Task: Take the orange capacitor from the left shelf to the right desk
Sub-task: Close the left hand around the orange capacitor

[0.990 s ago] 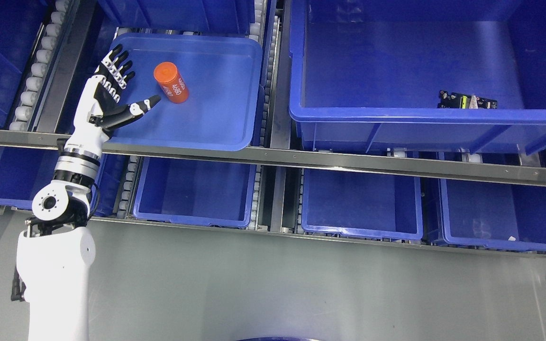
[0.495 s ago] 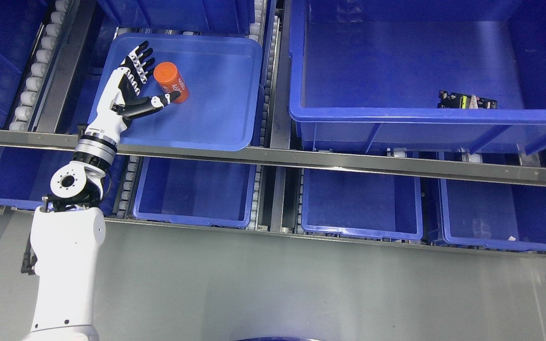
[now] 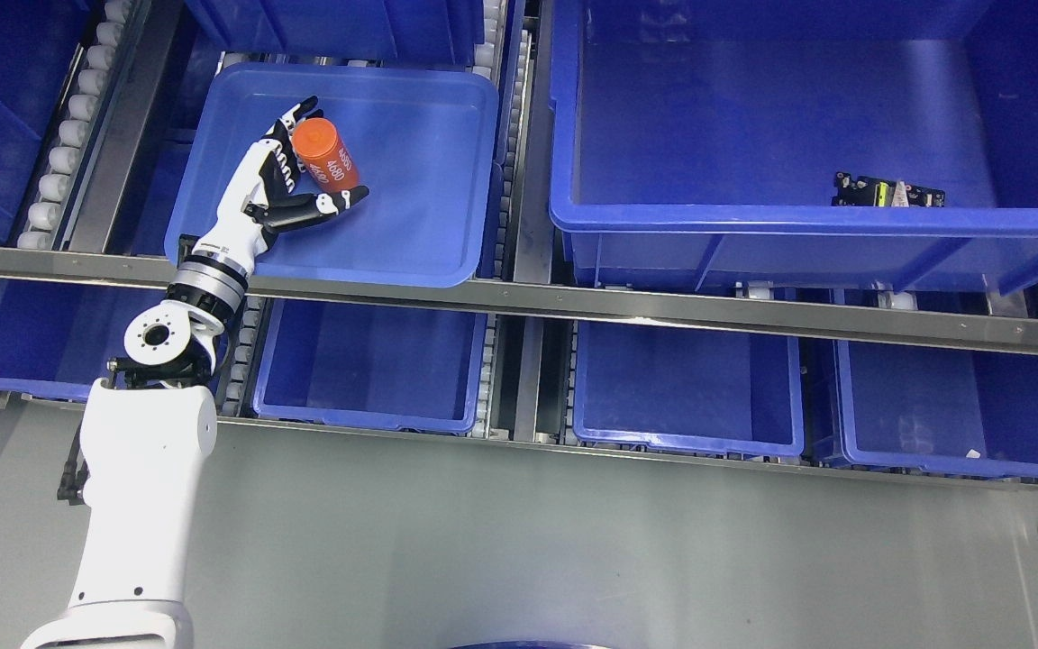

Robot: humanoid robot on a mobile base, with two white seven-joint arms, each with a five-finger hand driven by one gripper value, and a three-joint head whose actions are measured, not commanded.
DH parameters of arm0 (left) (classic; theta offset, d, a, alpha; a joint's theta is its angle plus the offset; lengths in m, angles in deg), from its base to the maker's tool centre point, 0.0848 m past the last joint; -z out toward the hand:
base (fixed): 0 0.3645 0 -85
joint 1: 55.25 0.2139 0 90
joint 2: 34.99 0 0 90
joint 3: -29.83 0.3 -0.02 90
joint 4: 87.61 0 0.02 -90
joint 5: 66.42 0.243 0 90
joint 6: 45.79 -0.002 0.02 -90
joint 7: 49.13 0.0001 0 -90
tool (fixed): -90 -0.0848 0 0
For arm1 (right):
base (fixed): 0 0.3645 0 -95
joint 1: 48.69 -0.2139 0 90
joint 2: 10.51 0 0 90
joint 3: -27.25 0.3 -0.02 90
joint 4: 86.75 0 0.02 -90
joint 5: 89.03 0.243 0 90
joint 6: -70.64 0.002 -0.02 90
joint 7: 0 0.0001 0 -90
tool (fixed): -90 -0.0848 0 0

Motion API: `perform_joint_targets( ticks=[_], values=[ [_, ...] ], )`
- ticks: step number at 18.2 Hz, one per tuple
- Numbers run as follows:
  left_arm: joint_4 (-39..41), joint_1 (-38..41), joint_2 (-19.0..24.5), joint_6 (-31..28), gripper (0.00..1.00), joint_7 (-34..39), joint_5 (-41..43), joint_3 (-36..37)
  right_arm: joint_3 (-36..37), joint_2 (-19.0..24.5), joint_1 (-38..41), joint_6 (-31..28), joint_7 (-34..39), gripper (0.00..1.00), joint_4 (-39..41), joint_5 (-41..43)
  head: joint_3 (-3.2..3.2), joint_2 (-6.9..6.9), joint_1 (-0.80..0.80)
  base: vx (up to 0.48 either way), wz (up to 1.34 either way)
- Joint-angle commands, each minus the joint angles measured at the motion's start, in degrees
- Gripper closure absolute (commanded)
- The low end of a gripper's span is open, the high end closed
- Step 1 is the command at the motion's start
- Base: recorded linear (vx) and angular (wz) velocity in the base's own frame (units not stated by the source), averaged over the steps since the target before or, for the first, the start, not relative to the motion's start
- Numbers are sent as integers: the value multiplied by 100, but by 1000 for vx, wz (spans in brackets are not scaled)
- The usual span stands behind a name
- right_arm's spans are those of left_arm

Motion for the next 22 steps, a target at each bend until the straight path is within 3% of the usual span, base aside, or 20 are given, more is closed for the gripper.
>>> perform_joint_targets(
  ticks=[1, 9, 16, 20, 22],
  values=[
    [-671, -199, 6, 113, 15, 16, 27, 52, 70, -100, 114, -17, 18, 0, 100, -18, 0, 0, 0, 0, 0],
    [-795, -366, -12, 359, 25, -1, 9, -27, 70, -100, 114, -9, 18, 0, 100, -18, 0, 0, 0, 0, 0],
    [-751, -498, -354, 369, 25, -405, -8, -89, 70, -100, 114, -17, 18, 0, 100, -18, 0, 0, 0, 0, 0],
    [-777, -489, -311, 342, 26, -414, 0, -89, 70, -100, 114, -17, 18, 0, 100, -18, 0, 0, 0, 0, 0],
    [-786, -481, -293, 351, 31, -414, 0, -98, 70, -100, 114, -17, 18, 0, 100, -18, 0, 0, 0, 0, 0]
  ],
)
